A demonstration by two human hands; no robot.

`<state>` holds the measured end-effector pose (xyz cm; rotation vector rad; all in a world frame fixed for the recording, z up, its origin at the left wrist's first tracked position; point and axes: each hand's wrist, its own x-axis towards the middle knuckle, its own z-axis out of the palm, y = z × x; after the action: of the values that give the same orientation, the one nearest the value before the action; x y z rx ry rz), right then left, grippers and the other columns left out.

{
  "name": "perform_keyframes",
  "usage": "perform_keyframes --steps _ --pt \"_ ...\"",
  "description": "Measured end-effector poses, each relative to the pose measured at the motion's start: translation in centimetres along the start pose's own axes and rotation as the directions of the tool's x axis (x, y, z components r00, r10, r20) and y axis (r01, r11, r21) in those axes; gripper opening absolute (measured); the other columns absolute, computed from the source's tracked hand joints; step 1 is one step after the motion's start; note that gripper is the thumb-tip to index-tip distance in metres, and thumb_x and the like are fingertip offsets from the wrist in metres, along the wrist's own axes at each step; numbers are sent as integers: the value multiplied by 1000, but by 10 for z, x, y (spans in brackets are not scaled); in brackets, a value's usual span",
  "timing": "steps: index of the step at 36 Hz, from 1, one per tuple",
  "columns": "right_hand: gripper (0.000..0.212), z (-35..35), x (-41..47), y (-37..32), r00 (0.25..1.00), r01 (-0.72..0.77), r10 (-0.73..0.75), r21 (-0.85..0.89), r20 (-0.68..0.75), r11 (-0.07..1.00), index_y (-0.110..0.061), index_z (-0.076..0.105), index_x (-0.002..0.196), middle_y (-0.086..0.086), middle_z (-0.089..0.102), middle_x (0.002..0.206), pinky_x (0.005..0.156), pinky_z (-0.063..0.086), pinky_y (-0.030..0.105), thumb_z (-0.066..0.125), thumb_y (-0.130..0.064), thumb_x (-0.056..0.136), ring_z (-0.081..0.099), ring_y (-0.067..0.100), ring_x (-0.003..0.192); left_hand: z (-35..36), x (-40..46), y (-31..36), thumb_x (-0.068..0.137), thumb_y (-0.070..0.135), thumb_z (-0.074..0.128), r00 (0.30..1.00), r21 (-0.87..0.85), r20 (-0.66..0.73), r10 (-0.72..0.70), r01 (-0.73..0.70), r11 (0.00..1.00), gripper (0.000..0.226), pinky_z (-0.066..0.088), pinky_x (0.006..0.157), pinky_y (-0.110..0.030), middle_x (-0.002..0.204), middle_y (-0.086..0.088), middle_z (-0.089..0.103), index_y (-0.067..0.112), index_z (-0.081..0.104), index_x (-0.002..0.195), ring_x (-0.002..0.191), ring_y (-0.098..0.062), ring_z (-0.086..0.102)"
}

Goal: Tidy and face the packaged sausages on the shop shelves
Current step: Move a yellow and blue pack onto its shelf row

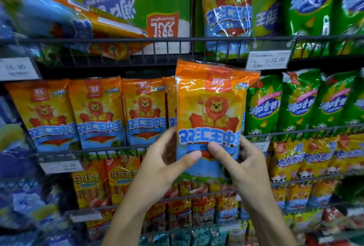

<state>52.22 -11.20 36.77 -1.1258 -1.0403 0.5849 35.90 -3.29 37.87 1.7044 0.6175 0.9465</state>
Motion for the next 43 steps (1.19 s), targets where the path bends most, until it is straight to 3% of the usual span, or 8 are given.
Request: perform_keyframes --steps 6,12,18,22,28,34,41,43 --pt "33 10 31 -32 992 122 -121 -6 43 993 -19 70 107 -9 79 98 74 59 22 72 -33 77 75 9 92 -3 15 19 90 36 78 970 91 -154 187 -175 980 46 55 100 -41 127 12 71 28 62 133 119 -9 67" --pt "40 2 60 -88 900 265 -214 -87 380 960 -33 56 129 -31 67 121 91 48 11 53 -39 89 60 -9 118 -20 31 61 88 49 77 894 151 -235 382 -354 923 56 56 99 -42 129 13 70 28 60 137 122 -10 65" --pt "42 -1 94 -136 827 503 -425 -146 368 852 -4 59 125 -1 75 119 90 58 40 62 -28 91 71 20 113 -33 51 108 89 25 72 785 184 -231 575 -545 818 51 57 90 -23 121 15 72 16 59 137 115 -6 68" --pt "40 10 119 -158 765 629 -572 -154 295 762 1 57 126 3 75 119 92 59 42 64 -23 95 72 16 110 -42 74 140 95 15 69 736 216 -194 649 -613 760 40 55 87 -17 116 15 74 12 58 134 111 -3 69" --pt "39 23 152 -170 718 696 -662 -186 217 694 -4 57 133 0 71 125 97 57 30 67 -17 98 68 9 116 -60 109 167 99 18 69 700 387 -160 696 -604 697 38 57 96 -29 124 5 72 11 61 135 115 -6 68" --pt "33 25 176 -163 745 660 -615 -147 259 737 -8 57 133 -6 68 127 94 55 22 62 -9 100 68 6 116 -66 126 167 101 27 64 748 466 -157 645 -519 716 28 55 94 -20 120 16 72 20 66 129 112 3 66" --pt "45 22 194 -149 791 605 -555 -191 258 773 -8 52 142 -1 65 134 97 55 26 64 -18 99 66 6 118 -66 136 162 99 27 66 766 522 -160 623 -470 712 36 51 85 -7 114 30 64 25 59 135 109 13 62" --pt "45 20 195 -148 815 570 -510 -228 275 789 -12 52 141 -2 65 135 101 55 34 65 -24 99 66 7 119 -68 140 161 99 29 66 773 552 -164 613 -443 706 40 53 92 -14 116 30 63 28 56 139 113 10 61"
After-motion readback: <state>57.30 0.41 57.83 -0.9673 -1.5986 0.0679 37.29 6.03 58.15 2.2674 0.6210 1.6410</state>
